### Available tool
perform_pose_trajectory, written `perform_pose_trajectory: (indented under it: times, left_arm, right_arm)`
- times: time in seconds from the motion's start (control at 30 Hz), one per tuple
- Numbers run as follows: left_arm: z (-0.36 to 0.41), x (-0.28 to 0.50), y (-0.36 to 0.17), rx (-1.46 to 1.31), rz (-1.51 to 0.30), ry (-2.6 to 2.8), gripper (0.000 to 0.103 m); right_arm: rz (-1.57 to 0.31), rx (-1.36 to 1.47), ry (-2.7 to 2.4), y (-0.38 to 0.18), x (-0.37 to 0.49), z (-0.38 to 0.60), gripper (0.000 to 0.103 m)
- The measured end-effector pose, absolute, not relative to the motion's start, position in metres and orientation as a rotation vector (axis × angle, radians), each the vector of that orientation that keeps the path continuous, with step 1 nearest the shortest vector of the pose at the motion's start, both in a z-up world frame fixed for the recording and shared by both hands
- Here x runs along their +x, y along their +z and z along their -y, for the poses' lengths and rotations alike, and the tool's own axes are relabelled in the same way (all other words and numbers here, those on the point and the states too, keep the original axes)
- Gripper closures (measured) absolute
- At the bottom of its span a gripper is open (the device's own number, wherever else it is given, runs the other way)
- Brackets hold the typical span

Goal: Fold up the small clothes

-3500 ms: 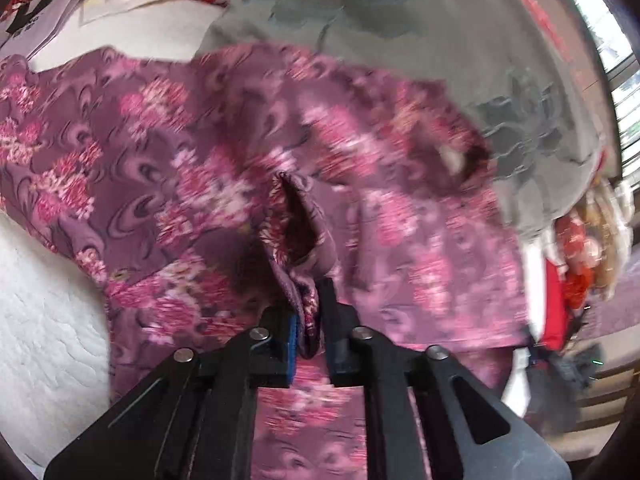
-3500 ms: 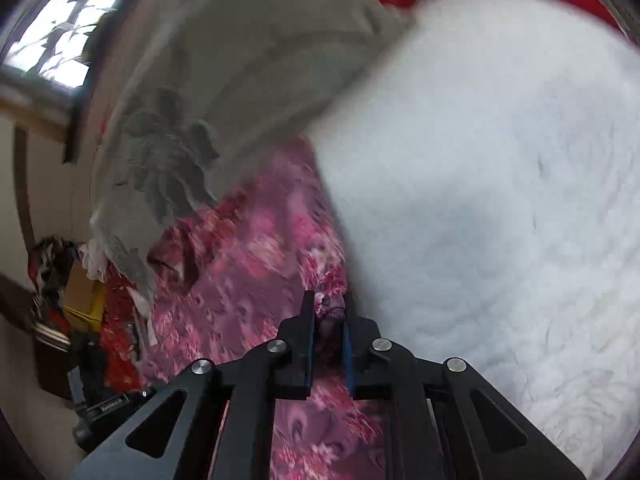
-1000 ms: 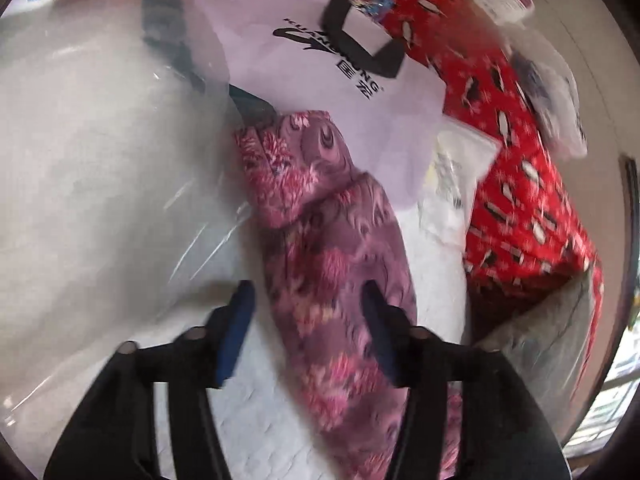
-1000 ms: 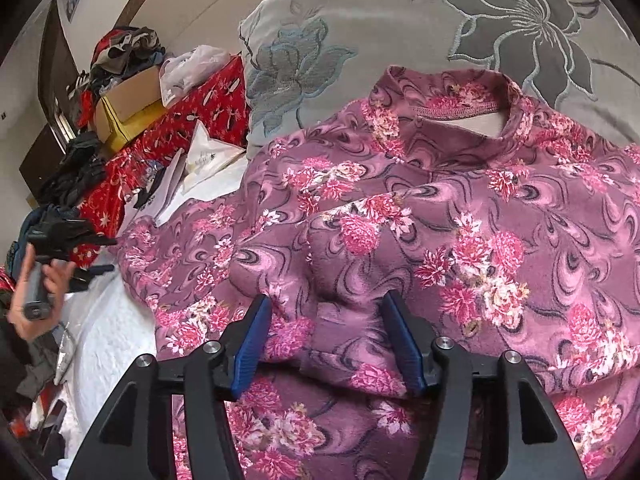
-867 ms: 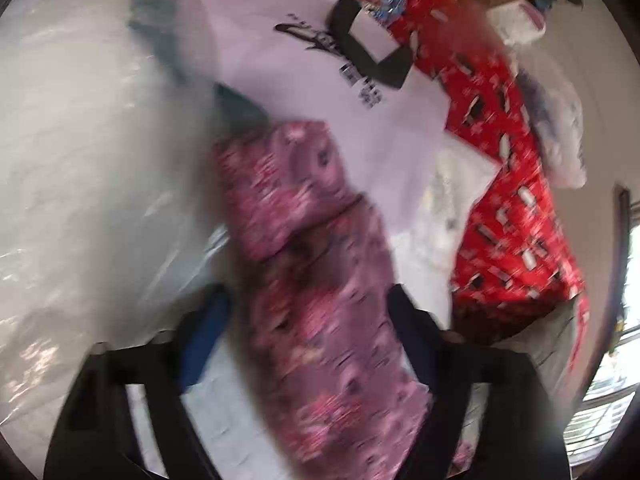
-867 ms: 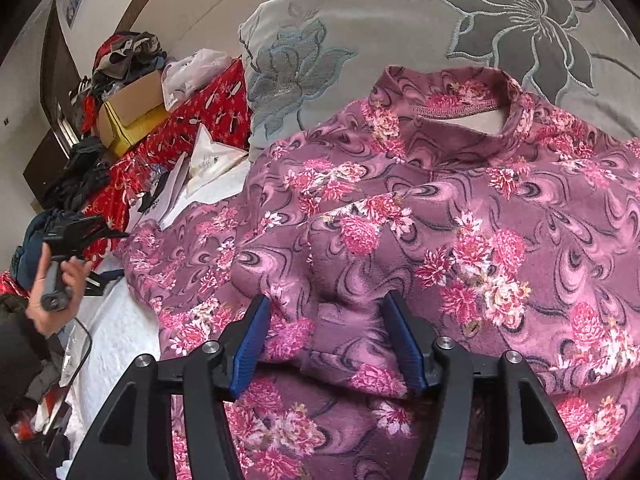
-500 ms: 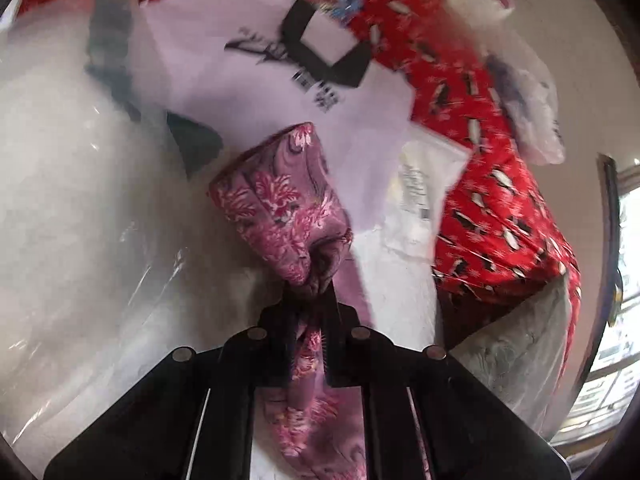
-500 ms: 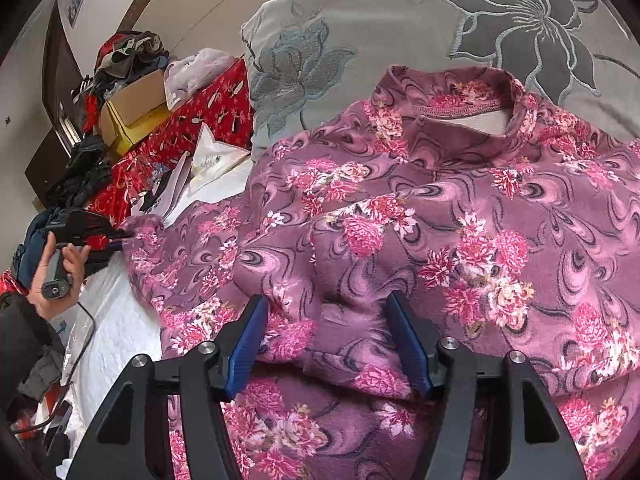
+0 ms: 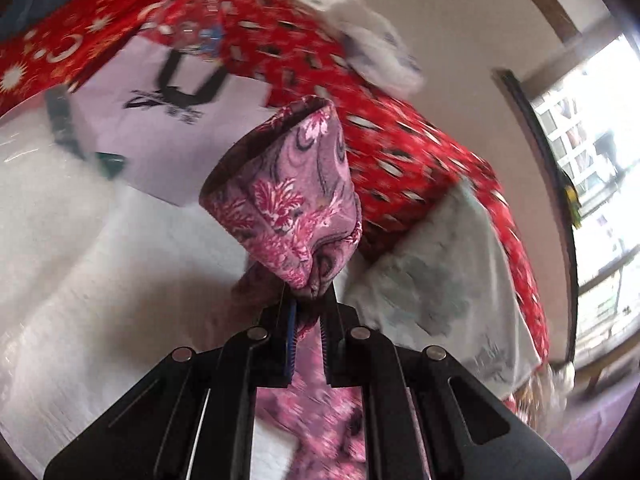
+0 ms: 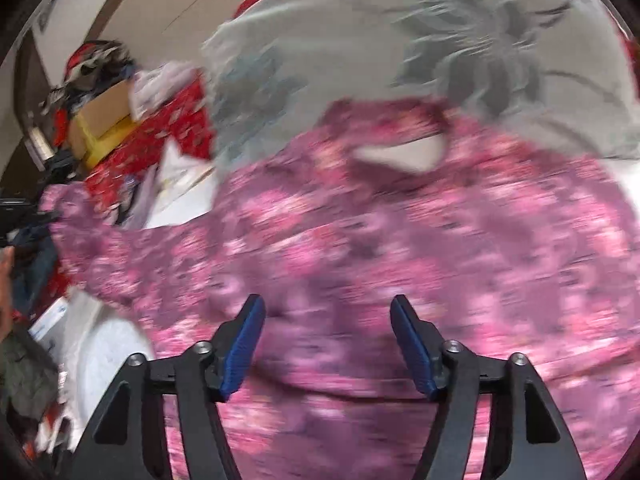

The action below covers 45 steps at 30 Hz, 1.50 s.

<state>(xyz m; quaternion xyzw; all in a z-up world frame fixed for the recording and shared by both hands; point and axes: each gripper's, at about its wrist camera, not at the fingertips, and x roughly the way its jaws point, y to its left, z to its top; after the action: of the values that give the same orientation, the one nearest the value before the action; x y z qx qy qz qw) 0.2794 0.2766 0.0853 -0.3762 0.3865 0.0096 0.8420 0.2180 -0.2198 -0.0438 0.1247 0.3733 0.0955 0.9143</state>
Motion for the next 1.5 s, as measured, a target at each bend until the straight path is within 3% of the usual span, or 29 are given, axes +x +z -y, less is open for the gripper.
perform_pose_trajectory:
  times: [0.33,0.47,0.57,1.1,1.23,1.4,1.47,1.5]
  left_arm:
    - [-0.165,0.275,0.106,-0.711,-0.864,-0.112,0.095]
    - [-0.125,0.273,0.105,-0.682,-0.887,-0.148,0.095]
    - [-0.087,0.270,0.099,-0.639,-0.912,-0.178,0.095]
    - [0.057,0.276,-0.015,-0.512,-1.136,-0.197,0.094]
    - [0.063,0.273,-0.044,-0.480,-1.215,-0.182,0.086]
    - [0.029,0.245,-0.029,-0.622,-1.191,-0.305,0.074]
    - [0.002,0.226,-0.022,-0.646,-1.146,-0.302,0.061]
    - [-0.014,0.218,-0.021,-0.658,-1.122,-0.286,0.059]
  right_arm:
    - [-0.844,0.202,-0.042,-0.072,0.199,0.339,0.032]
    - [-0.783,0.078,0.020,-0.079,0.188,0.327,0.021]
    - [-0.770,0.094,0.030,-0.079,0.185,0.329,0.020]
    - [-0.732,0.184,0.111,-0.082,0.181,0.341,0.012]
    - [-0.735,0.176,0.107,-0.083,0.181,0.340,0.012]
    - [-0.742,0.168,0.108,-0.083,0.182,0.339,0.010]
    - [-0.755,0.166,0.116,-0.082,0.185,0.338,0.008]
    - [-0.770,0.159,0.113,-0.081,0.187,0.338,0.008]
